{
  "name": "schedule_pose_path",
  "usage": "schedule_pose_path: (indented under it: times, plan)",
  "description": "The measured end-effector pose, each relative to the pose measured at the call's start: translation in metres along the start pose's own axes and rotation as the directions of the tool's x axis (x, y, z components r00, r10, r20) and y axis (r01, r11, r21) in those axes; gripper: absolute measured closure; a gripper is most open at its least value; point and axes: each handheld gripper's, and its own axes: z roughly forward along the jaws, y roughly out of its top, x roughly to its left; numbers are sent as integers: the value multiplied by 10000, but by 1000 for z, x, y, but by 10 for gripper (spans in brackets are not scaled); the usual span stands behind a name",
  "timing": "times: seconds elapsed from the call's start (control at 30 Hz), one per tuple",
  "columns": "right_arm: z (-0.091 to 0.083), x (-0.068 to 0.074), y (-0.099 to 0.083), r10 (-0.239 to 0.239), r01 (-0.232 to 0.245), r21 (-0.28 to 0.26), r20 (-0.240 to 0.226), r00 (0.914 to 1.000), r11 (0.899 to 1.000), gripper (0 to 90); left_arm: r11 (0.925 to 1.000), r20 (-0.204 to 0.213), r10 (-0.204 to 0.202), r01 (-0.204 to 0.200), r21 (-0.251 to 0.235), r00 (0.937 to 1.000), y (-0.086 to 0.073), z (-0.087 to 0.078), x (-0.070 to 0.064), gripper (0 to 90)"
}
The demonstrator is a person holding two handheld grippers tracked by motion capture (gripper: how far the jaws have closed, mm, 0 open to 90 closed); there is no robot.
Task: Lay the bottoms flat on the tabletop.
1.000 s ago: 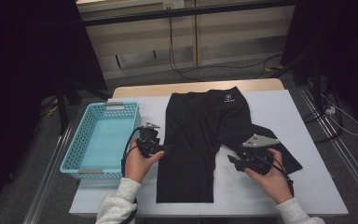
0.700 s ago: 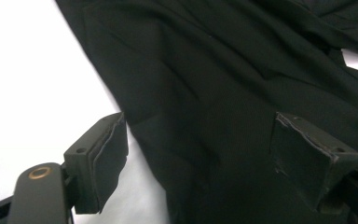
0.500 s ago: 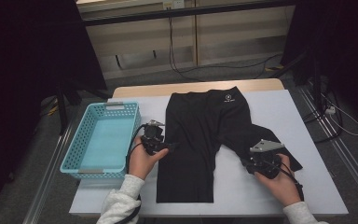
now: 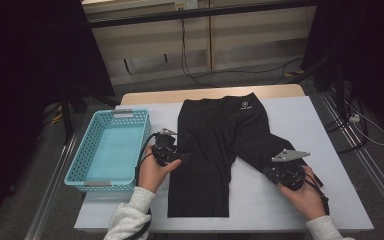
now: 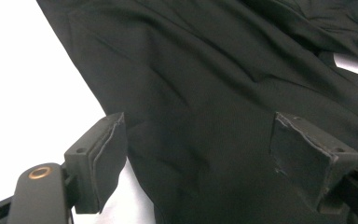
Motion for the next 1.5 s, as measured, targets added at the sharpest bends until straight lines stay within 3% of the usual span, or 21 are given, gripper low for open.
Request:
schedule_pose_path:
  times: [0.17, 0.23, 0.3, 0.33, 0.43, 0.57, 0.6, 0.73, 0.9, 1.03, 1.1, 1.17, 1.27, 1.33, 1.5]
  plan:
    - [-1, 20, 1, -101, 105, 32, -1017, 9948, 9999, 898, 9999, 7, -75, 75, -72, 10000, 0, -1, 1, 194]
    - [0, 26, 2, -133, 141, 59, -1215, 9925, 9999, 886, 9999, 14, -104, 104, -81, 9999, 0, -1, 0, 195]
    - [1, 28, 3, -190, 181, -81, -1284, 9915, 9998, 766, 9999, 16, -88, 88, -74, 10000, 0, -1, 0, 195]
    - [1, 27, 4, -205, 179, -247, -1088, 9939, 9995, 700, 9999, 17, -94, 94, -85, 10000, 0, -1, 0, 195]
    - [-6, 17, 5, 195, -240, -618, -722, 9972, 9978, 634, 9999, -15, -96, 96, -84, 10000, 1, -2, 1, 195]
    - [-15, -8, -1, 688, -669, -867, 195, 9974, 9940, 570, 10000, -14, -83, 83, -56, 10000, 0, -1, 1, 194]
    - [-17, -15, -4, 712, -661, -840, 593, 9957, 9943, 553, 10000, -11, -65, 65, -58, 10000, 0, -1, 1, 194]
    - [-23, -35, -12, 1205, -1101, -876, 1233, 9850, 9900, 530, 10000, 23, -62, 62, -25, 10000, 1, -1, 0, 194]
    - [-28, -52, -22, 1755, -1638, -786, 1779, 9683, 9834, 512, 10000, -14, -58, 58, 24, 10000, 0, -1, 1, 194]
    - [-26, -59, -31, 1967, -1957, -253, 2045, 9589, 9803, 552, 10000, -22, -48, 49, 20, 10000, 0, -2, 1, 194]
    - [-26, -60, -32, 2052, -2025, -333, 1754, 9629, 9787, 660, 10000, -27, -53, 53, 31, 10000, 0, -1, 1, 194]
    - [-26, -59, -31, 2135, -2122, -249, 1532, 9649, 9769, 704, 10000, -30, -73, 73, 22, 10000, 0, 0, 1, 194]
    - [-25, -56, -29, 2049, -2046, -138, 1076, 9729, 9787, 870, 10000, -5, 5, -5, 99, 10000, 0, 0, 0, 194]
    - [-25, -55, -28, 2032, -2034, -59, 808, 9758, 9791, 898, 10000, -13, -5, 5, 56, 10000, 0, 0, -1, 194]
    - [-40, -57, -25, 1881, -1871, -204, 772, 9791, 9821, 900, 10000, 17, -46, 46, -15, 10000, 1, -2, 0, 194]
